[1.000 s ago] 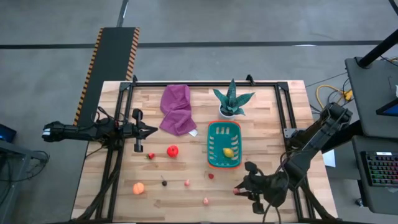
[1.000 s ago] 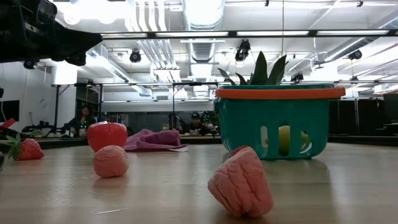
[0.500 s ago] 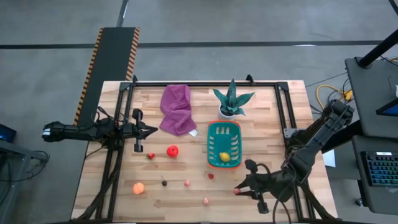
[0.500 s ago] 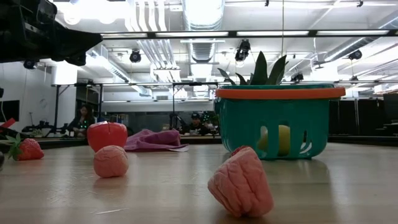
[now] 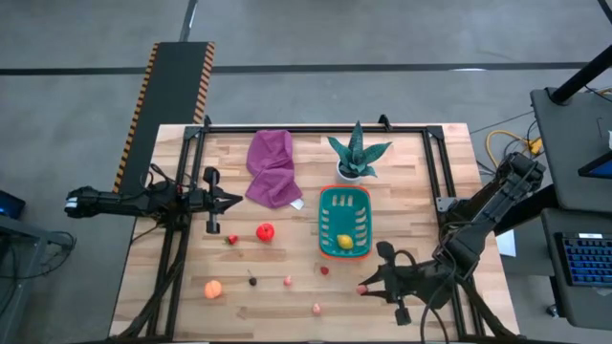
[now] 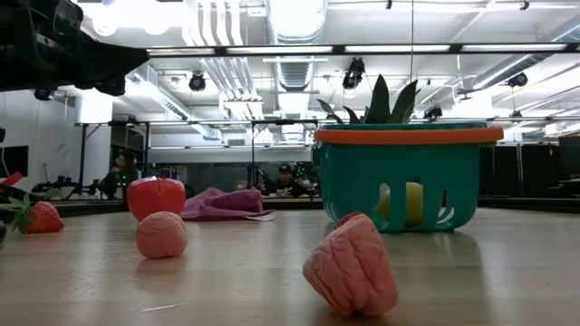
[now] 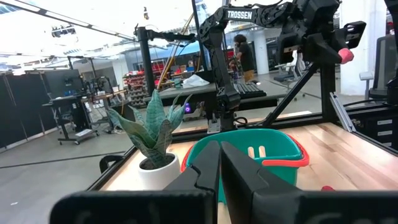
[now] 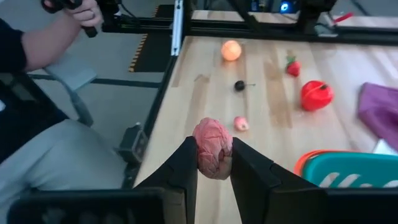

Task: Pick and placing Produce into tupperware
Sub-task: Put the top right pink peach into the blue basket

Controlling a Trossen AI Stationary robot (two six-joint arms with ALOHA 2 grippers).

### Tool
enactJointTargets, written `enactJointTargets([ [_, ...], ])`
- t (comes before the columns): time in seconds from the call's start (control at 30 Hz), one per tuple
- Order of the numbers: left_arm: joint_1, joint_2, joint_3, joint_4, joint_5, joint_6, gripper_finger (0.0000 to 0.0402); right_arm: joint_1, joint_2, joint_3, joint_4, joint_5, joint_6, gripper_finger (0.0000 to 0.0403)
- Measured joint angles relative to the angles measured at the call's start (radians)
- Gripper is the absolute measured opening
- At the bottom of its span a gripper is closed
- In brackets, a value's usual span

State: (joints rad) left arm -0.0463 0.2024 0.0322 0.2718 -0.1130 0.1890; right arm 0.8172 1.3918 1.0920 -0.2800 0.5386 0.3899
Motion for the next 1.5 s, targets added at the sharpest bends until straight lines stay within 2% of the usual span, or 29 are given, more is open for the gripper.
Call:
enactJointTargets([
  [0.67, 0.000, 0.000, 0.000, 0.000, 0.000, 0.000, 0.0000, -0.098, 0.000, -0.002, -0.138, 0.024, -0.009, 0.0070],
  [0.9, 0.000, 0.000, 0.000, 0.000, 0.000, 0.000, 0.0000, -0.133, 0.000, -0.013, -0.139, 0.024, -0.058, 0.0070],
  [1.5, 0.000, 0.000, 0.000, 0.000, 0.000, 0.000, 0.0000, -0.215, 0.001, -0.017, -0.229, 0.031, -0.059, 0.0070],
])
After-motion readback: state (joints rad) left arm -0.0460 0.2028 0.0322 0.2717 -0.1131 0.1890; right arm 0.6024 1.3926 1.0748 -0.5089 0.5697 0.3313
